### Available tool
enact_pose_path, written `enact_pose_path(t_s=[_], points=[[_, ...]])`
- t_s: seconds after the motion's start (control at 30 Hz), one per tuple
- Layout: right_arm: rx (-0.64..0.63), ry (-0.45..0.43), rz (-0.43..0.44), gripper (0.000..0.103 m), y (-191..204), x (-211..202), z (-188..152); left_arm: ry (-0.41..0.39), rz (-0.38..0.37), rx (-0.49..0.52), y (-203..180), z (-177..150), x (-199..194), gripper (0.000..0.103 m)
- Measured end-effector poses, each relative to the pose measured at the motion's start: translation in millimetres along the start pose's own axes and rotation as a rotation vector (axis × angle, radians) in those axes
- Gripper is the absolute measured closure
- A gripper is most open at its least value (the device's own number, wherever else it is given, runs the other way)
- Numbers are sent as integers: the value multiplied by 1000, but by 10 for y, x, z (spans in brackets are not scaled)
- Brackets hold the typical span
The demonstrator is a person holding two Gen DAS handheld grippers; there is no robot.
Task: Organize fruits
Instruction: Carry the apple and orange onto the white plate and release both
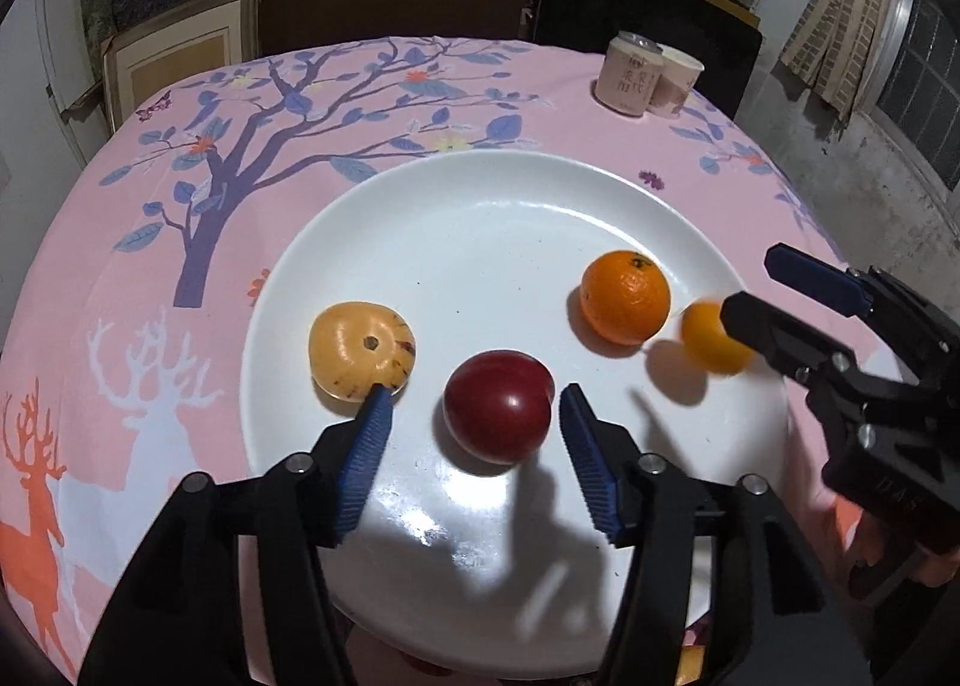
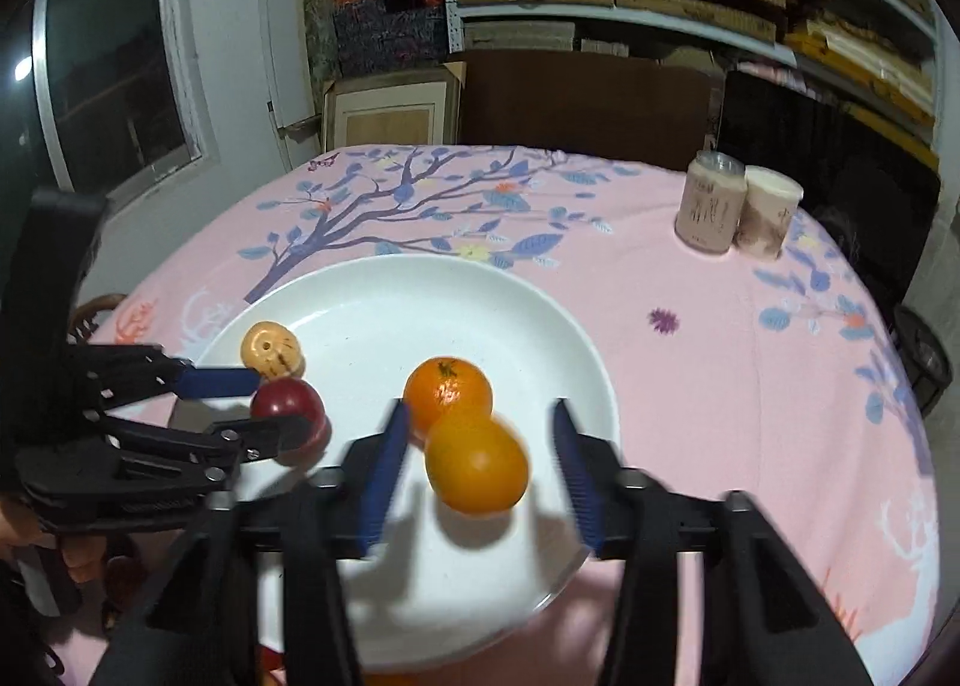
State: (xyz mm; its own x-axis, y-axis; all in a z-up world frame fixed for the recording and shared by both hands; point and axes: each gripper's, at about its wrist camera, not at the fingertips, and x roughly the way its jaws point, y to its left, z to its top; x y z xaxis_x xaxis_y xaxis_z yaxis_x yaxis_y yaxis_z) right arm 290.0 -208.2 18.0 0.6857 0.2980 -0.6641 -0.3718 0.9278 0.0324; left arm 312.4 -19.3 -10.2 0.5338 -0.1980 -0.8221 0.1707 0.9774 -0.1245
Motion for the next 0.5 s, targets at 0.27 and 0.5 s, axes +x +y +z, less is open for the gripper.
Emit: enact_pose_path(t_s=[0.27, 0.5], points=[[34, -85, 31, 43, 29, -758, -258, -97, -10, 17, 149, -441, -788, 25], [135, -112, 50, 36, 18, -1330, -1083, -90, 60, 61, 377, -1327, -1177, 25]])
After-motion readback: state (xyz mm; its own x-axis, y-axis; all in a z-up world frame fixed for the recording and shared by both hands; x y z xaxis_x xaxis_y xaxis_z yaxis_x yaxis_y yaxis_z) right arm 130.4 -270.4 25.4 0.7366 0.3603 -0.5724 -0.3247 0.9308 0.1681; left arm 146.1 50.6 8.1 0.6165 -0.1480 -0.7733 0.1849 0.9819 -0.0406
